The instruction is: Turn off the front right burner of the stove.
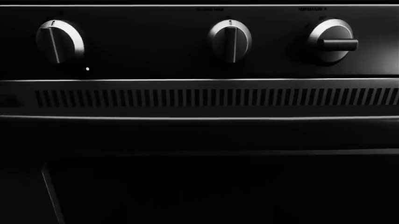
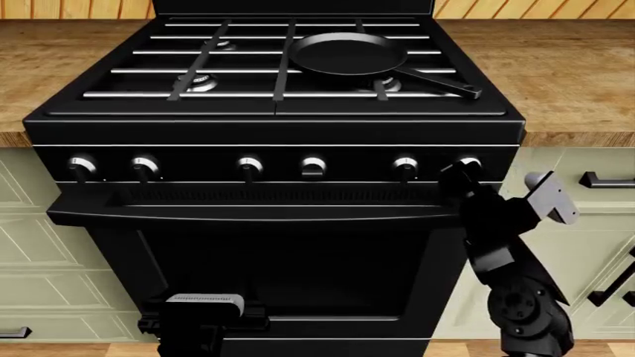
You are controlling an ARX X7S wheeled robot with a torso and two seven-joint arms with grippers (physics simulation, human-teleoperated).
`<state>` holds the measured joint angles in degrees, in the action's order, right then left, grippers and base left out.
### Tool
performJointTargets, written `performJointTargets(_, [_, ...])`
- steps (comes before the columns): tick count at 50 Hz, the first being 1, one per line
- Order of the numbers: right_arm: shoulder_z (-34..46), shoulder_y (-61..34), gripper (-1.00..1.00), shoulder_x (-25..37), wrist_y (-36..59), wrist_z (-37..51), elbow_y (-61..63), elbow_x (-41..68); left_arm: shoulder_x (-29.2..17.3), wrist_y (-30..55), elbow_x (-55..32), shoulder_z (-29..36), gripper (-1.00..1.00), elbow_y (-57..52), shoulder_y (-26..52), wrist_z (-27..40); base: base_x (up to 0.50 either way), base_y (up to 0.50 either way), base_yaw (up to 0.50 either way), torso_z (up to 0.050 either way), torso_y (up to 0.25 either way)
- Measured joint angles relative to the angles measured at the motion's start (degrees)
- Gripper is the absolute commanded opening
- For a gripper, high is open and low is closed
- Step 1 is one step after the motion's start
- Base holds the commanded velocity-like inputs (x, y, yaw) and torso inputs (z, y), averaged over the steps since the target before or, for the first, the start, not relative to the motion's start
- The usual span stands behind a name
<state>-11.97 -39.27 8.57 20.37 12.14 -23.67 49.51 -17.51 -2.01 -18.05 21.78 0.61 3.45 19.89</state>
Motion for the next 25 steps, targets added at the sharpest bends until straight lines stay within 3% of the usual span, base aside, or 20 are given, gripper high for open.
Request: performJointTargets(25, [1.1, 0.02, -1.0, 0.62, -0.49, 0.78, -0.08, 1.7, -0.23, -0.14, -0.22, 0.32, 1.0, 0.05, 0.1, 0.27, 0.04, 0.0, 0.02, -0.001, 0.0])
